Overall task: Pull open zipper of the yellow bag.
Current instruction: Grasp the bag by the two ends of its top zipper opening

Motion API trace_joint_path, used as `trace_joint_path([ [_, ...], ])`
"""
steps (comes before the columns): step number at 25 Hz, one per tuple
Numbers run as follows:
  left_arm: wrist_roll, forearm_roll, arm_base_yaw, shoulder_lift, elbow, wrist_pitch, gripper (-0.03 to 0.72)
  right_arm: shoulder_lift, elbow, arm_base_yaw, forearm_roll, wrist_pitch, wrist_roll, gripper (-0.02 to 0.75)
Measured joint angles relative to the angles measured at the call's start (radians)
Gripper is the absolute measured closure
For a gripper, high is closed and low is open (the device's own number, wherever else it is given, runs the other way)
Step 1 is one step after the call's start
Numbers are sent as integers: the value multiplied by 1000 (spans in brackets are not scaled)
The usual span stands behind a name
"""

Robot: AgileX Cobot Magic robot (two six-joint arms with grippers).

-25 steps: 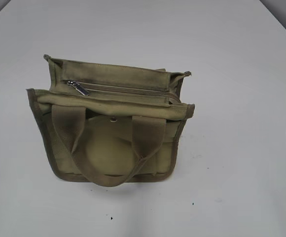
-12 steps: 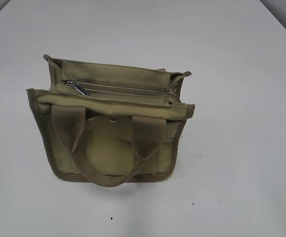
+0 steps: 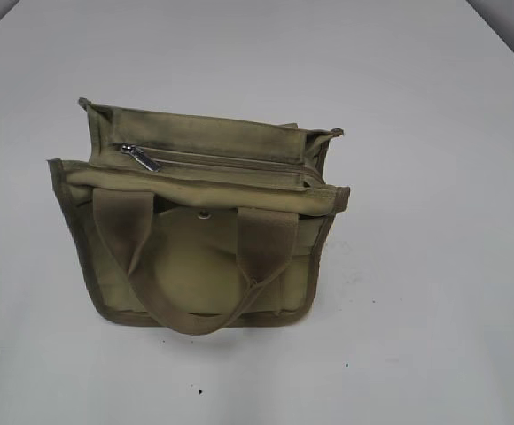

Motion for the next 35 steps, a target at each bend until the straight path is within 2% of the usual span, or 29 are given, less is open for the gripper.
trace_joint_path([
  [7, 0, -147, -7, 149, -8, -210, 288, 190, -49, 1, 21, -133, -56, 145],
  [9, 9, -202, -7, 205, -8, -262, 288, 258, -49, 25, 47, -194, -78, 157],
  [13, 116, -334, -27, 355, -15, -324, 288, 406, -51, 100, 100, -290, -169, 209],
  [17, 216, -441, -71, 558, -54, -336, 288, 585, -83, 150, 153, -307, -251, 227],
  [25, 257, -499, -161, 1022, -219, -343, 288, 965, -248, 234, 228, -312, -407, 228],
  [35, 258, -529, -263, 1415, -490, -403, 288, 1296, -460, 437, 256, -467, -539, 229],
])
